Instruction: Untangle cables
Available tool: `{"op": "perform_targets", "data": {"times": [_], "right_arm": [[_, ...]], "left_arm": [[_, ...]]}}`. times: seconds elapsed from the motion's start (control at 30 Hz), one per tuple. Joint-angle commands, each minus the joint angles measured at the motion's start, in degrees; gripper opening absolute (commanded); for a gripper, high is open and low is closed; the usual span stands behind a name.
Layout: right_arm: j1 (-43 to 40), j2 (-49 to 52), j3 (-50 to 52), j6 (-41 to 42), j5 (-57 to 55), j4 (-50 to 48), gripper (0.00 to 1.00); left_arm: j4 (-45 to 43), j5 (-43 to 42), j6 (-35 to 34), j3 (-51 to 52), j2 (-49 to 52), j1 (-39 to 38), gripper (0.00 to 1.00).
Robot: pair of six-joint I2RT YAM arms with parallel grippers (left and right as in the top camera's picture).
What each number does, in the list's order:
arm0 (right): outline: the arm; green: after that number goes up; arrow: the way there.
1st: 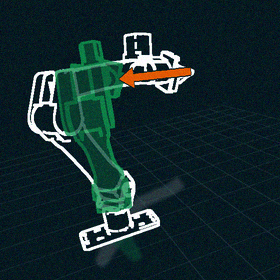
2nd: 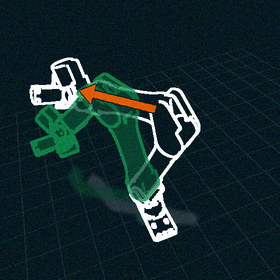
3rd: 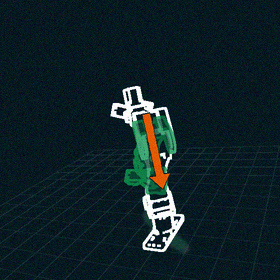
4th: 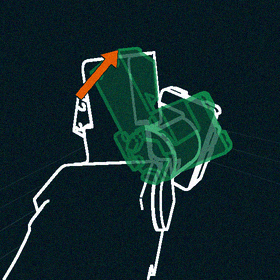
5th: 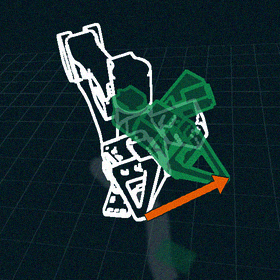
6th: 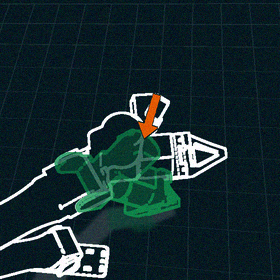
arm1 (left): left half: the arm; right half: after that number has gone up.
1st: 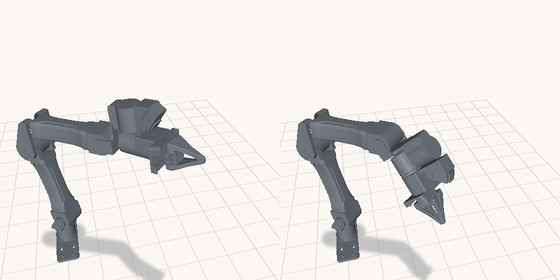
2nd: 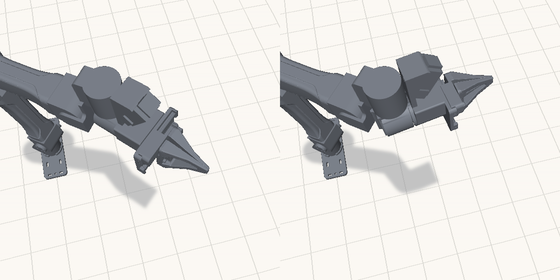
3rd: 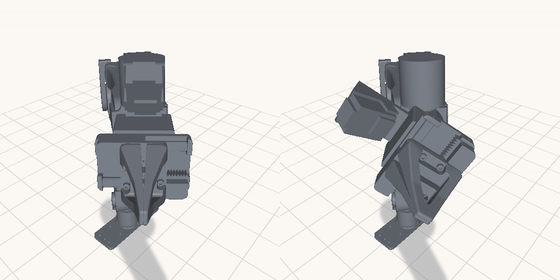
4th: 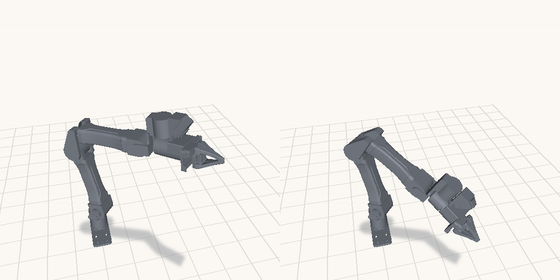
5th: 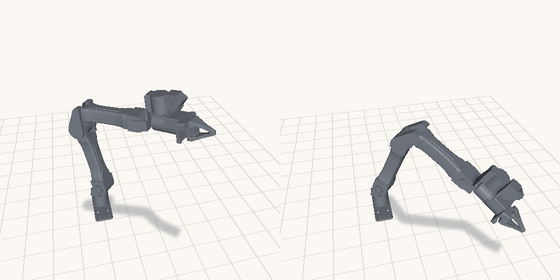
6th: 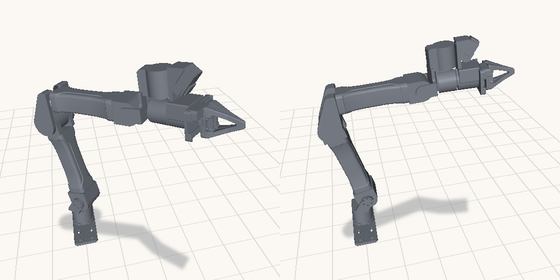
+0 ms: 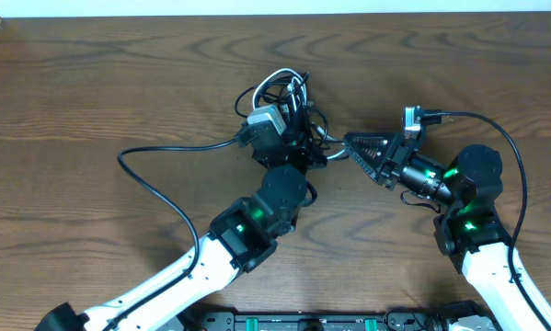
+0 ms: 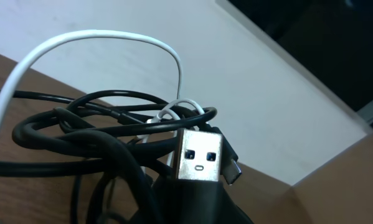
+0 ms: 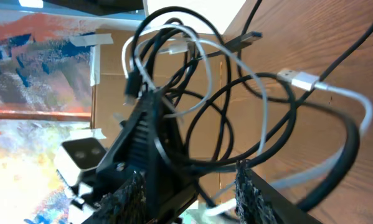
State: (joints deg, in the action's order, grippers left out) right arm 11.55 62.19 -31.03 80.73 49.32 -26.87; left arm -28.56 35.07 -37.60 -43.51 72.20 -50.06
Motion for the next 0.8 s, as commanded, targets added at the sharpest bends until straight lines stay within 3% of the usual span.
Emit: {"op": "perform_targets", "data": {"times": [0.0,0.3,0.77], "right_arm": [[0.55,-0.28,-0.85,-0.2,-0.31,-0.04,0.43],[0.55,-0.31,-0.85,-0.17,0.35,-0.07,0.42],[0.55,-0.31,-0.85,0.24,0.37,-0.07,0.43]], "left_arm": [[-0.79,1.46,0.76,-0.11,-2.36,-0.26,0.08],[-2.1,6.27,2.23,-0.11,-2.78,0.28,0.08],[-5.33,6.56,2.25,-0.11,-2.78,0.28,0.08]]}}
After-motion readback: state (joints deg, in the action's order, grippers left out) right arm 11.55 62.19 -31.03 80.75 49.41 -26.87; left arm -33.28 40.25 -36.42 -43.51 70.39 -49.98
